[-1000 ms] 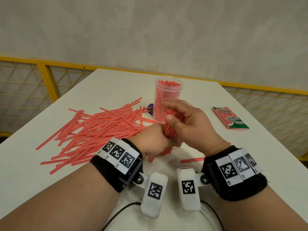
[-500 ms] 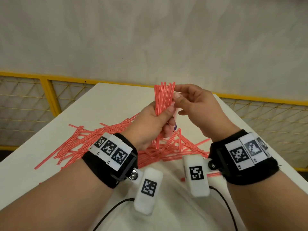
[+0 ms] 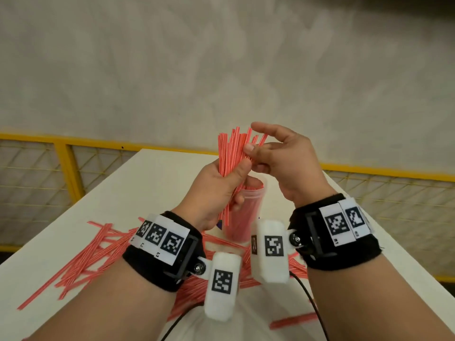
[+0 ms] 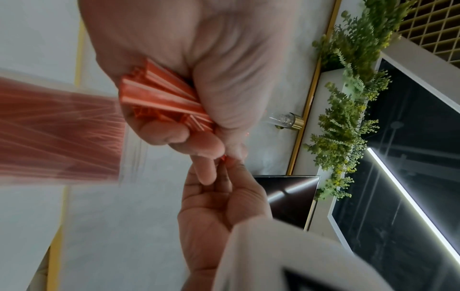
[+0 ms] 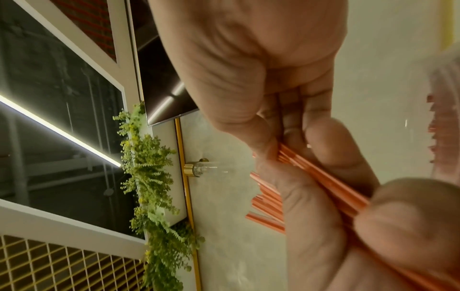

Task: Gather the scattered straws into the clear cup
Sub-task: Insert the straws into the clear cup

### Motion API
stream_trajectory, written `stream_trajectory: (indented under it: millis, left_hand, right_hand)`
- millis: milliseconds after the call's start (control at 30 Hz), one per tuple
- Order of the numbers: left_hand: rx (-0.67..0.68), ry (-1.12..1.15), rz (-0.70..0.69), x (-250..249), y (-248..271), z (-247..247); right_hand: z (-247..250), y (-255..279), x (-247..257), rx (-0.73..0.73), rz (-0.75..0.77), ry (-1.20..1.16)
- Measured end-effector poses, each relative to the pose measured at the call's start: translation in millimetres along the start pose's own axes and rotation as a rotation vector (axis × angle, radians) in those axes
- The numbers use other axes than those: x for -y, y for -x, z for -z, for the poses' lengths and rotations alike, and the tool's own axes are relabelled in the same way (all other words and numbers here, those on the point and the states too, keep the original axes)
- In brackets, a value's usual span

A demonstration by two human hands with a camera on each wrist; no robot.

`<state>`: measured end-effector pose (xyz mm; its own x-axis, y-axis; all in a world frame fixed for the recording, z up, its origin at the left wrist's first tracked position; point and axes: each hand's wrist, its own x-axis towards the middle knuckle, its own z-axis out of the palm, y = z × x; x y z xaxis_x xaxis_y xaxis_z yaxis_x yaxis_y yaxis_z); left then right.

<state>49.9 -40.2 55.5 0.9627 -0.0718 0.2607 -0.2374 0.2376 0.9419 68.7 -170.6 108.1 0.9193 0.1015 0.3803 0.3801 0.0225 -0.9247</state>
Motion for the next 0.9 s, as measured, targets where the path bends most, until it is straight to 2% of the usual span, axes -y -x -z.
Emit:
stream_trajectory:
  millis: [200,467,533,700,767,900]
  left_hand:
    - [0.006,-0.082,0.02,11.7,0.2,4.4]
    - [0.013,-0.134,0.013,13.6,1.2,3.1]
    - [-0.034,-0.133,0.023,13.5,0.0,4.5]
    - [-0.245,-0.195,-0.013,11.8,-7.1,17.7]
    - [-0.275,-0.228,-0.017,13.1,-8.7,21.4]
    - [-0.254,-0.258,-0.015,16.7,-9.0,21.9]
  right_hand:
    - [2.3,0.0,-18.1,-0.002,-0.044,-0.055]
    - [8.0,2.4,-25.7,-0.05,-0.028,-0.119]
    - [9.4,1.3,-26.7,-0.112,0.015,-0.165]
    - [17.2,-3.9,-28.2,-0.395,0.22,-0.244]
    - [17.4,-4.2,-31.7,-0.416,0.269,-0.165]
    - [10.0,-4.9,-43.4,-0.342,0.323,0.024]
